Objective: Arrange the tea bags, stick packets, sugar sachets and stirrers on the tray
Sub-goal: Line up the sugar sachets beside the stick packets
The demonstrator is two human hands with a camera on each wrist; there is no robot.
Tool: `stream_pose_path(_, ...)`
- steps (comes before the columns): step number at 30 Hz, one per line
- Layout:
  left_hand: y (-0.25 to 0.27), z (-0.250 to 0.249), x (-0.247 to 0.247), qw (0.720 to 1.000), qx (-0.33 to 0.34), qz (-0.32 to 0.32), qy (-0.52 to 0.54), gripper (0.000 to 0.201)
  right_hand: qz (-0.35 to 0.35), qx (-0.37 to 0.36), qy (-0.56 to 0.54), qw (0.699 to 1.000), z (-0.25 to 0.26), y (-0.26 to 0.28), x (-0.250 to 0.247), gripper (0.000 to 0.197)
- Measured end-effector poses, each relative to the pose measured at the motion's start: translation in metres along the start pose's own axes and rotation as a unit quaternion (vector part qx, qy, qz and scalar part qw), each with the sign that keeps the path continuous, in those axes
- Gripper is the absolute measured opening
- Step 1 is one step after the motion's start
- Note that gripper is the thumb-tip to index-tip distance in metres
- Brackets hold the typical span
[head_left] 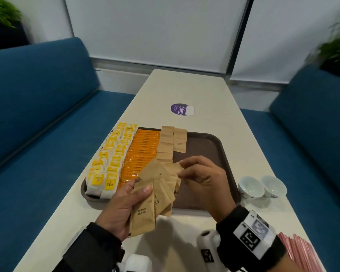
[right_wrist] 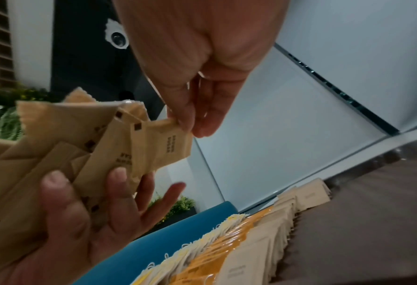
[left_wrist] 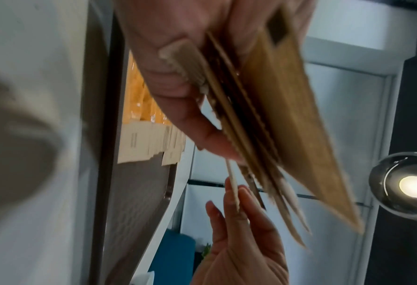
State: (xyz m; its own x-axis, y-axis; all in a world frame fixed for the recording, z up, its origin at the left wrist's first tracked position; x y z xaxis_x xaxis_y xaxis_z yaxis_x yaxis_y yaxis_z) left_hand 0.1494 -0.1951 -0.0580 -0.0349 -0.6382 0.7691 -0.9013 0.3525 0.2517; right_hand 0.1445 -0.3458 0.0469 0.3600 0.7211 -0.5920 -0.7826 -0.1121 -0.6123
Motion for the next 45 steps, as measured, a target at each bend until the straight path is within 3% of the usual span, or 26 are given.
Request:
stream_pose_path(2,-0.006,0.011,0.009,1.0,-0.022,0.013,0.0,0.102,-0.007,0.029,-0.014,0.999,-0.01,0.001,-0.004,0.018)
stream_pose_path(4,-0.012,0.017,0.014,0.999,-0.033,0.019,0.003,0.103,-0.002,0.105,-0.058,0.993,-0.027,0.003,-0.002,0.025)
stream_pose_path(6,-0.016,0.02,0.014,0.999,-0.038,0.007,-0.008,0.098,0.023,0.239,-0.183,0.953,-0.047,0.009,0.008,0.032)
stream_pose_path(8,-0.021,0.021,0.012,0.999,-0.036,-0.004,-0.023,0.072,0.026,0.337,-0.299,0.893,-0.058,0.017,0.02,0.029)
stream_pose_path(11,-0.03,0.018,0.008,0.999,-0.015,-0.021,-0.045,0.056,0.061,0.397,-0.288,0.869,-0.066,0.019,0.031,0.008)
stream_pose_path(14,-0.037,0.014,0.0,0.998,-0.001,-0.033,-0.061,0.057,0.138,0.442,-0.272,0.844,-0.078,0.023,0.048,0.015)
stream_pose_path(17,-0.041,0.011,-0.01,0.997,0.004,-0.041,-0.063,0.054,0.168,0.452,-0.231,0.845,-0.088,0.017,0.047,0.011)
stream_pose_path(21,-0.04,0.008,-0.021,0.997,0.004,-0.049,-0.054,0.048,0.128,0.46,-0.189,0.858,-0.11,-0.005,0.037,0.013)
stream_pose_path(25,-0.036,0.01,-0.029,0.997,-0.002,-0.056,-0.046,0.051,0.13,0.46,-0.158,0.864,-0.125,-0.026,0.044,0.014)
stream_pose_path(28,-0.033,0.013,-0.03,0.998,-0.011,-0.05,-0.036,0.061,0.138,0.48,-0.106,0.86,-0.144,-0.04,0.05,0.014)
stream_pose_path(30,-0.031,0.013,-0.03,0.998,-0.016,-0.046,-0.034,0.055,0.134,0.495,-0.078,0.855,-0.157,-0.048,0.052,0.016)
stream_pose_path(36,-0.025,0.001,-0.035,0.998,-0.01,-0.055,-0.042,0.053,0.142,0.475,-0.098,0.863,-0.156,-0.054,0.053,0.018)
stream_pose_path(41,-0.024,-0.003,-0.036,0.998,0.002,-0.051,-0.029,0.1,0.177,0.398,-0.043,0.899,-0.133,-0.05,0.053,0.016)
stream_pose_path(45,-0.021,0.002,-0.033,0.999,-0.01,-0.042,-0.023,0.095,0.168,0.394,-0.044,0.903,-0.127,-0.045,0.051,0.015)
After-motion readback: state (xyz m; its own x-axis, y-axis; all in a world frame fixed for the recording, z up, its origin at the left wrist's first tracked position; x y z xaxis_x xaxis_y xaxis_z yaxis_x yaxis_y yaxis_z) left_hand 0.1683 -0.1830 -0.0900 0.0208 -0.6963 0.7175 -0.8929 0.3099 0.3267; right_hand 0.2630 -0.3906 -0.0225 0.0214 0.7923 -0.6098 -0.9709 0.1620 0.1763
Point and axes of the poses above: each hand's wrist, its own y-axis away from the middle knuckle, its own x-axis out of the palm, z = x × y, the point moved 10 cm from there along -y, towards the middle knuckle, and after that the axes turned 9 degrees about y, right-handed, at the moved point
